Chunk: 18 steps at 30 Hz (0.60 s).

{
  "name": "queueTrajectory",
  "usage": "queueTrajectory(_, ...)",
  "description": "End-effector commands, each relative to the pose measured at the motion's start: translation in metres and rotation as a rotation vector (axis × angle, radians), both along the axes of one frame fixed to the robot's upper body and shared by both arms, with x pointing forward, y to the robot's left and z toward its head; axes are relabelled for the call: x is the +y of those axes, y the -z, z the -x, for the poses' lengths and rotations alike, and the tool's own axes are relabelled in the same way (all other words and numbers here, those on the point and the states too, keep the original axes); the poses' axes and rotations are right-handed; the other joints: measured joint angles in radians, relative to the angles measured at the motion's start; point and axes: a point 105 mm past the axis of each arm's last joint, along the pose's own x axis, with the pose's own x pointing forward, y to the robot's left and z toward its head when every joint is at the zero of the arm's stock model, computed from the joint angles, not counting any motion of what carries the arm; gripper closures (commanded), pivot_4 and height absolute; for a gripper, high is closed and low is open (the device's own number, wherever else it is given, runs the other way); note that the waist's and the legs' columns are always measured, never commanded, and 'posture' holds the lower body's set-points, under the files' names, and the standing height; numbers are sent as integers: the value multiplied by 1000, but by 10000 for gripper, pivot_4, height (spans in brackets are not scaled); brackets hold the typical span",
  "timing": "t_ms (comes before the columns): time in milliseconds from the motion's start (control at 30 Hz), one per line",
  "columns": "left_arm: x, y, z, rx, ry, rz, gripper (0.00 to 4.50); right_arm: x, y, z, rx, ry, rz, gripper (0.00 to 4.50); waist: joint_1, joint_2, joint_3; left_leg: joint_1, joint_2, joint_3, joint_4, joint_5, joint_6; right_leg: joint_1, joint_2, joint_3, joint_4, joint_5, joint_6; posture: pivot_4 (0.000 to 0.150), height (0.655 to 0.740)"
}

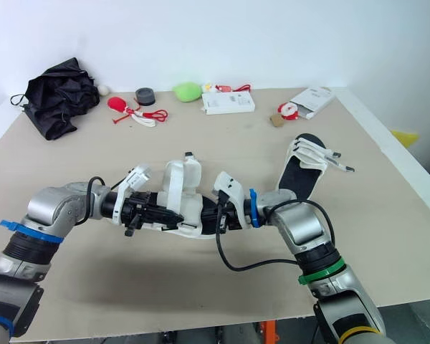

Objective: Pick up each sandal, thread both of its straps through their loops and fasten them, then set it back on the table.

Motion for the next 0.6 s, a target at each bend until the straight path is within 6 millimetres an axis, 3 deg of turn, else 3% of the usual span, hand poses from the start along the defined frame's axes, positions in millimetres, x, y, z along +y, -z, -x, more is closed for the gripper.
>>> queueTrajectory(33, 6, -1, -3, -79, -22, -24, 44537, 2, 11, 4, 46, -5, 11, 45000, 1, 0, 0, 0, 0, 0, 0, 0, 0, 0, 0, 0, 0, 0, 0, 1500, 7400)
queueTrajectory(233, 7, -9, -17, -247, -123, 16, 44537, 3, 12, 6, 47, -8, 10, 45000, 1, 0, 0, 1, 1, 0, 0, 1, 0, 0, 0, 0, 1, 1, -1, 1500, 7400)
queueTrajectory(433, 5, 2, 11, -229, -62, 14, 44537, 3, 10, 5, 44, -12, 7, 45000, 1, 0, 0, 1, 1, 0, 0, 2, 0, 0, -1, 0, 1, 1, -1, 1500, 7400)
queueTrajectory(600, 6, 10, 15, -259, -86, 1, 44537, 4, 10, 3, 44, -14, 8, 45000, 2, 0, 0, 1, 1, 0, 0, 2, 0, 0, -1, 0, 1, 1, -1, 1500, 7400)
